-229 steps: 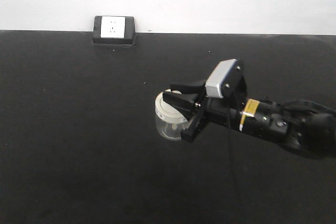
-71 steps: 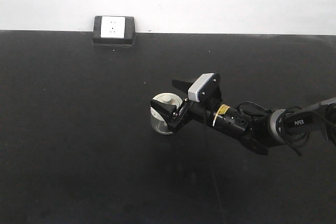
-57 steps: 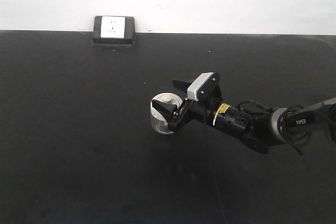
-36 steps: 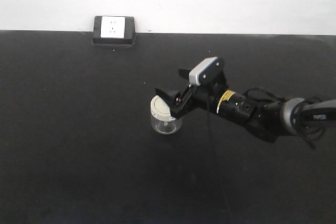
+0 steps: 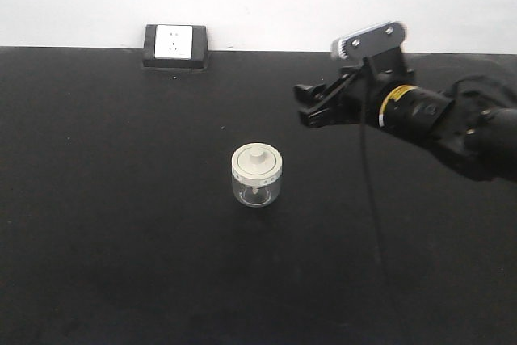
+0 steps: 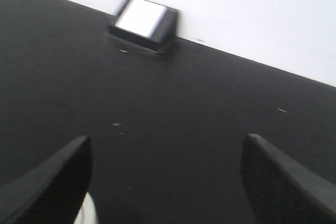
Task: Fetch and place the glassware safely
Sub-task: 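Lift the open right gripper up and away from the jar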
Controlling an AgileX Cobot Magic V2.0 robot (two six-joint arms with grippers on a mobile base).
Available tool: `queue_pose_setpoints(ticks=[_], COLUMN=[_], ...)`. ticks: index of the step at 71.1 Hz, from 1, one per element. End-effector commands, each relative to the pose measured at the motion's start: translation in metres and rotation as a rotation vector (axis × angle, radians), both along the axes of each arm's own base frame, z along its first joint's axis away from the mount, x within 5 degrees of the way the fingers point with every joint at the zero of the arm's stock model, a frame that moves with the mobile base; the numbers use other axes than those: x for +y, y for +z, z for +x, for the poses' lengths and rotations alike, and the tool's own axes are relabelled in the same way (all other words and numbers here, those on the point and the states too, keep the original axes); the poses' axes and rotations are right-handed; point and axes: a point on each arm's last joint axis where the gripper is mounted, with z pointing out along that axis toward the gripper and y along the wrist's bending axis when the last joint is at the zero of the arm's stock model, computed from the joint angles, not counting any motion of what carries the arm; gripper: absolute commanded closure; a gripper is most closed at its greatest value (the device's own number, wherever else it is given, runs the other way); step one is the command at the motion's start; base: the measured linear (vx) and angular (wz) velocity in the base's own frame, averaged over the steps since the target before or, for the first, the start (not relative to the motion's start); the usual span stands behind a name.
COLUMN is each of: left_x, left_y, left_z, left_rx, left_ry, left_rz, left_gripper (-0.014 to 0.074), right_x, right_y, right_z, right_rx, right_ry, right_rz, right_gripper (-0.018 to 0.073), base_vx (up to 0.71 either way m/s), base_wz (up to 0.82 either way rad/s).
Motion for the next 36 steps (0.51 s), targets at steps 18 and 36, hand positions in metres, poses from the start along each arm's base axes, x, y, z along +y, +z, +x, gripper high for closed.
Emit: queue_pose_setpoints(ticks=[18, 36], left_x=[-0.001, -0.001], left_y=[0.014, 0.014], left_z=[0.001, 0.001], left_rx=[-0.084, -0.084], left_ry=[-0.006, -0.006], left_rz=[-0.012, -0.012], left_gripper=[0.0603, 0.0603], right_x=[-0.035, -0.053], right_y=[0.078, 0.076], right_z=[-0.055, -0.116], right_rx=[-0.032, -0.048], right_ry=[-0.212, -0.228], right_rz=[0.064, 0.123], right_gripper=[0.0291, 0.0571], base_vx=[0.00, 0.00], base_wz=[0.00, 0.00])
